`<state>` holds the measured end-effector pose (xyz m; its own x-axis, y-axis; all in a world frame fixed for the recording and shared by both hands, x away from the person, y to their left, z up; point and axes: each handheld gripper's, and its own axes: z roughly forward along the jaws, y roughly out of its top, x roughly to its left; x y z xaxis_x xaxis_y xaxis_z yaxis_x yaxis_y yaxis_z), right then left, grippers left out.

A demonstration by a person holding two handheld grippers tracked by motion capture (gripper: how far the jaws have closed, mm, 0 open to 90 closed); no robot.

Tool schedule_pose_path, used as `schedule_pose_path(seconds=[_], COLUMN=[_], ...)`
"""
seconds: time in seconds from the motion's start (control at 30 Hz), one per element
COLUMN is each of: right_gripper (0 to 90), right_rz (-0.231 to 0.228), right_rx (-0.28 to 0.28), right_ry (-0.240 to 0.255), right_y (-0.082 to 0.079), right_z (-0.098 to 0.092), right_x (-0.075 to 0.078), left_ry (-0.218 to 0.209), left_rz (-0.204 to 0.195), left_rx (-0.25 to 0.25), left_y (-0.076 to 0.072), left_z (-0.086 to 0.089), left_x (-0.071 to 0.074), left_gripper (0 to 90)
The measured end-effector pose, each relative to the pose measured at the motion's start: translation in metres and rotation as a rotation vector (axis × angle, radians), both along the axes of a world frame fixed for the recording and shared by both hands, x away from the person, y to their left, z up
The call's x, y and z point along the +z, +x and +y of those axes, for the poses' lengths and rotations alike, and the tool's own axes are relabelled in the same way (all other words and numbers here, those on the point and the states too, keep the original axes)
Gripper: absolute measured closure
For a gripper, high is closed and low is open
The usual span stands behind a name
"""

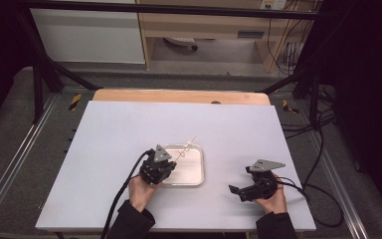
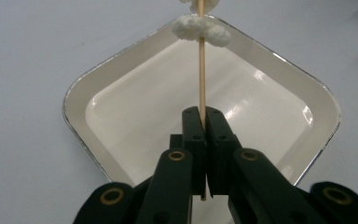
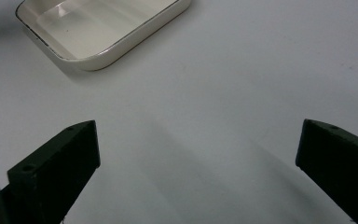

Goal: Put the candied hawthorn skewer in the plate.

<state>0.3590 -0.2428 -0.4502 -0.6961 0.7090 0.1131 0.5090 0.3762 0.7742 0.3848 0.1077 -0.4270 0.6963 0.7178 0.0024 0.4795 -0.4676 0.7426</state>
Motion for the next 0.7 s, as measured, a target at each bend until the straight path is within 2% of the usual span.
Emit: schedule_pose_path(seconds=[0.17,0.47,0.6,0.7], right_gripper=[0.3,0.3,0.3,0.3], right_rz=[0.004,0.005,0.01,0.008], right_rx=[-0.002,-0.001,0.0,0.001], right_ry=[0.001,-0.002,-0.001,0.0], right_y=[0.0,0.0,0.0,0.0], right_z=[0.0,0.001,0.001,0.001], right_x=[-0.001,-0.002,-0.002,-0.002], left_ry=[0.021,0.059,0.072,0.075], left_rz=[0.041,0.099,0.111,0.103], left_rx=[0.014,0.019,0.023,0.021], left_y=[0.0,-0.002,-0.002,-0.003], left_z=[-0.001,-0.003,-0.005,-0.006], left_x=[-0.006,-0.01,-0.012,-0.013], left_gripper=[87.9,87.7,87.6,87.3])
